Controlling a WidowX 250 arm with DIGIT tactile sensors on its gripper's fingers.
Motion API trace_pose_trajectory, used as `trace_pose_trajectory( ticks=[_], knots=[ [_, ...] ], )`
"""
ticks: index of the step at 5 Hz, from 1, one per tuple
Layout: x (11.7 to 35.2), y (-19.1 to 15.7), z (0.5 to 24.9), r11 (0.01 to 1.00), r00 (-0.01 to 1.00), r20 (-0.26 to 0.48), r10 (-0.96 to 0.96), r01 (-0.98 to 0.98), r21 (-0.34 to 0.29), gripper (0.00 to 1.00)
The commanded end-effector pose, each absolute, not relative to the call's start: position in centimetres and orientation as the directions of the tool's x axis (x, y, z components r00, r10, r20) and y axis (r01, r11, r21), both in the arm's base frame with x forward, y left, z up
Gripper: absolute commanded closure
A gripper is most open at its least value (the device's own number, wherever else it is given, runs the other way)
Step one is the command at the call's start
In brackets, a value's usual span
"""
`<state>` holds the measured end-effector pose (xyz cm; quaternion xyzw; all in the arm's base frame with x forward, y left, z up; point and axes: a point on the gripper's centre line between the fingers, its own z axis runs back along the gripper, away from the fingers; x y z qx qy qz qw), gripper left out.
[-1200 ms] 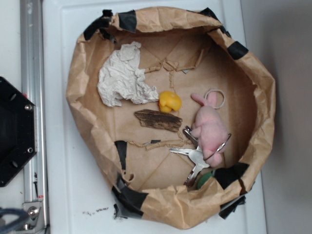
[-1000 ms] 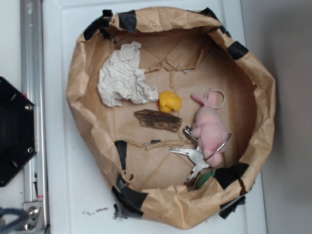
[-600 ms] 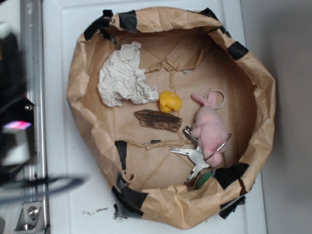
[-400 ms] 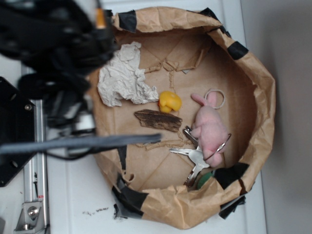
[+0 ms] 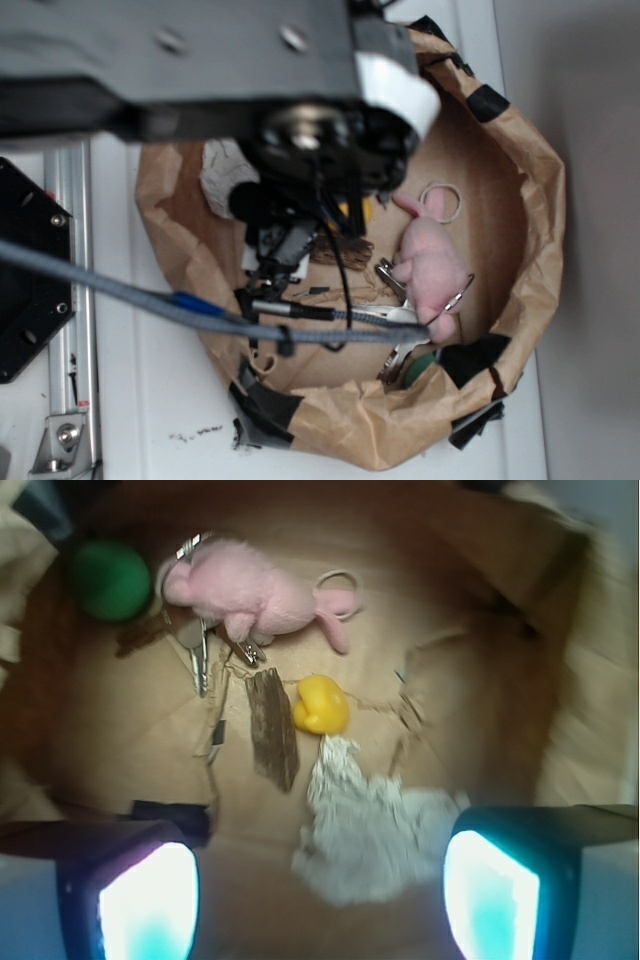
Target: Grab the white paper.
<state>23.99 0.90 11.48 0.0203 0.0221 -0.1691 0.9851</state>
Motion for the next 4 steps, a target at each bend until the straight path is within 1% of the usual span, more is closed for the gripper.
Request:
trace_pose_trajectory(
  ticks=[1,2,3,4],
  knots=[
    [22.6,1.1,7.0,0.789,0.791,-0.087,-0.606,0.611,0.059,0.00],
    [22.3,4.4,6.0,0.824,0.820,-0.120,-0.559,0.566,0.033,0.00],
    [22.1,6.4,5.9,0.850,0.844,-0.168,-0.510,0.524,0.055,0.00],
    [21.9,7.2,4.9,0.869,0.861,-0.186,-0.473,0.491,0.066,0.00]
  ],
)
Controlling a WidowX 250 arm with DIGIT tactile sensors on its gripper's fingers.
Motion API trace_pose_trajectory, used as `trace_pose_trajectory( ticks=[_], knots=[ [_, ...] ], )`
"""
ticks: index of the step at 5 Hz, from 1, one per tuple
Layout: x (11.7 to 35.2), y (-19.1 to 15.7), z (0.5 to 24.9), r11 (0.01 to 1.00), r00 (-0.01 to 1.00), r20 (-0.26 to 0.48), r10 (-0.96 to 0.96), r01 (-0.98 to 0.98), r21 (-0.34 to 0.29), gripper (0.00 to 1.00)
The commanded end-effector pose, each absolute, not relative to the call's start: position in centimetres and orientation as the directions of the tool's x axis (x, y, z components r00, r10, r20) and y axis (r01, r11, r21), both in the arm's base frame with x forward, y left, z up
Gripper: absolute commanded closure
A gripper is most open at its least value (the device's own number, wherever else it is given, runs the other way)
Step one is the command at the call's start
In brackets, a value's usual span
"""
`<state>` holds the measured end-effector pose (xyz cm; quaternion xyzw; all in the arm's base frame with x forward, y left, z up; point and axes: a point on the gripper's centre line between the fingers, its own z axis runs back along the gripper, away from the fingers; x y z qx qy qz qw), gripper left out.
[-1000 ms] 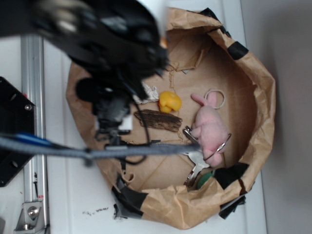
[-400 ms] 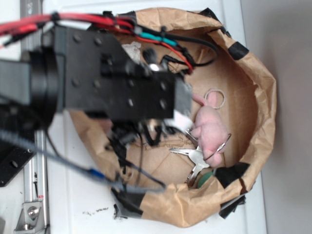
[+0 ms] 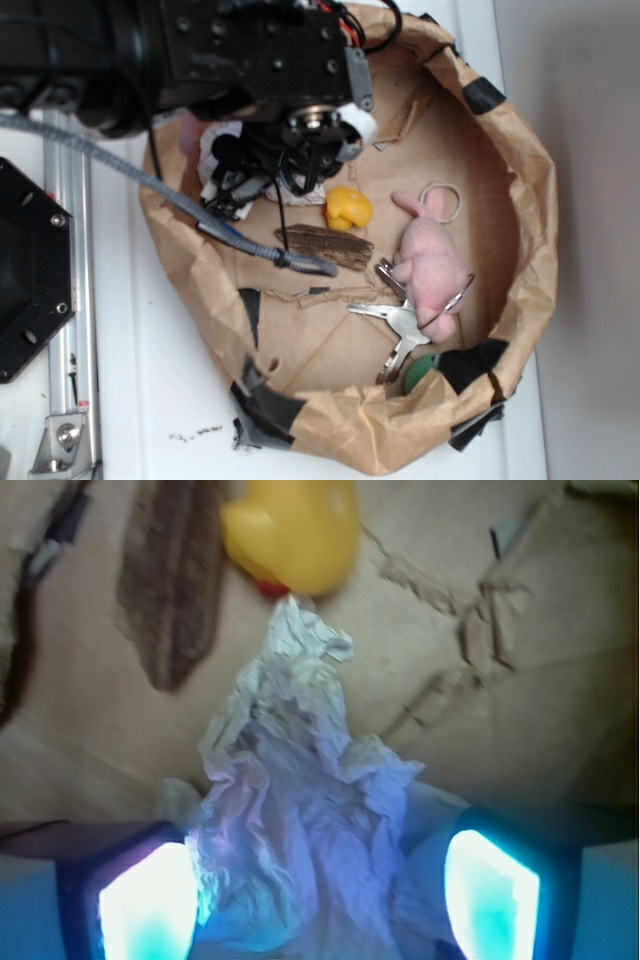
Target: Grab the white paper.
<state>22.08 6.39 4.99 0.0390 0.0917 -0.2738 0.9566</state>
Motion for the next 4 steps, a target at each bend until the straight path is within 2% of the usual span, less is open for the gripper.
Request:
trace_pose_trajectory(
  ticks=[1,3,4],
  knots=[
    [21.9,7.2,4.8,0.885,0.884,-0.164,-0.437,0.455,0.098,1.00],
    [22.2,6.7,5.0,0.882,0.885,-0.156,-0.438,0.457,0.114,1.00],
    [22.5,5.5,5.9,0.875,0.880,-0.125,-0.458,0.471,0.115,1.00]
  ],
)
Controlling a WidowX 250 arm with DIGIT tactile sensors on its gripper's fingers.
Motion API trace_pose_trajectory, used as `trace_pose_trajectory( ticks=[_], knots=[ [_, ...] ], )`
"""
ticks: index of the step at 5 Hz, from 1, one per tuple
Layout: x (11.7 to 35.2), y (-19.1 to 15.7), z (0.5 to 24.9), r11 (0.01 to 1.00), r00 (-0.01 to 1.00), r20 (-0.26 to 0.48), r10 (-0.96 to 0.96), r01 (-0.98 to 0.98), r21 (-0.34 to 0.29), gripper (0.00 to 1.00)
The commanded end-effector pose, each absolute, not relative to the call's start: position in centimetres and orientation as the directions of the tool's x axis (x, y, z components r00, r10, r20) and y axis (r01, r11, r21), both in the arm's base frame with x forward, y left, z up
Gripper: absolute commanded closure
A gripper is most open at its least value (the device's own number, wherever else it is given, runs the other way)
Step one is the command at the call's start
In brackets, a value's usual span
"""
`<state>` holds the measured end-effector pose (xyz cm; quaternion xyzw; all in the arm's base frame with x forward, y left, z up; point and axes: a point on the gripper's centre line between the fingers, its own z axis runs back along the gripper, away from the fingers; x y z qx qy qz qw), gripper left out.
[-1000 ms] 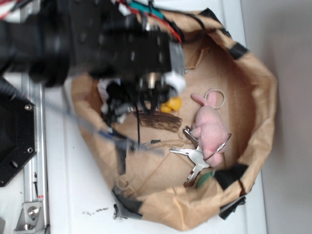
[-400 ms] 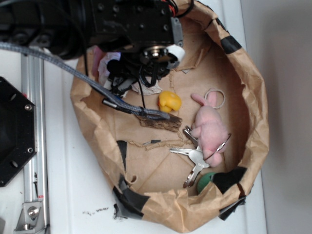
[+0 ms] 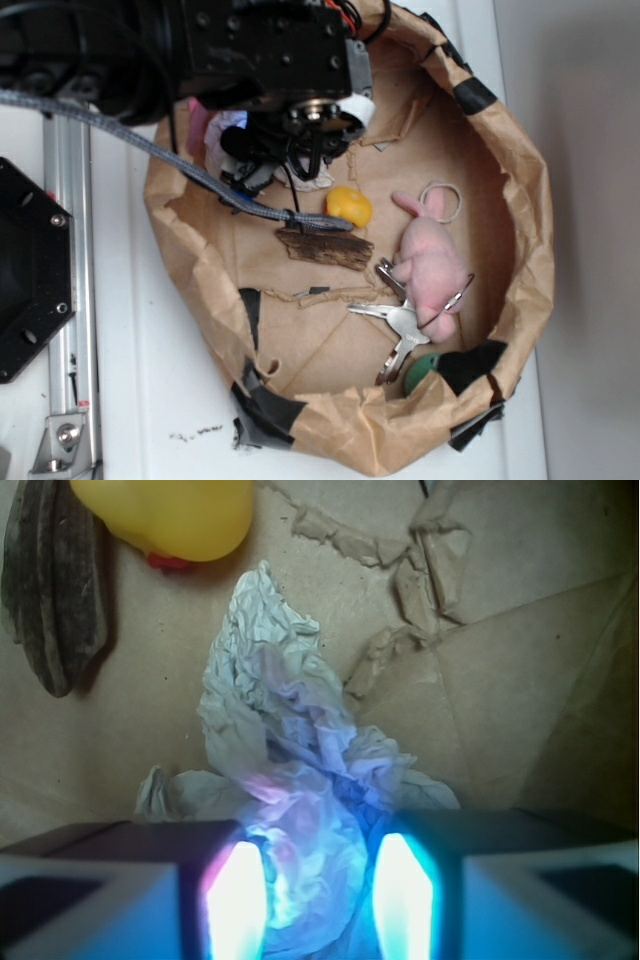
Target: Grab the white paper.
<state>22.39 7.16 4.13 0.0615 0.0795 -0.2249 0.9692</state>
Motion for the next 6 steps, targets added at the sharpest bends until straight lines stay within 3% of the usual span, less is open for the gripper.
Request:
trace_pose_trajectory(
  ticks=[1,2,3,6],
  knots=[
    [23.7,2.5,10.7,0.888,0.894,-0.016,-0.449,0.448,0.103,1.00],
    [24.8,1.1,16.1,0.951,0.944,0.118,-0.309,0.305,0.052,1.00],
    [25.5,0.9,19.4,0.989,0.979,0.144,-0.145,0.144,0.014,1.00],
    [24.8,0.9,19.8,0.993,0.983,0.143,-0.112,0.116,-0.021,1.00]
  ],
)
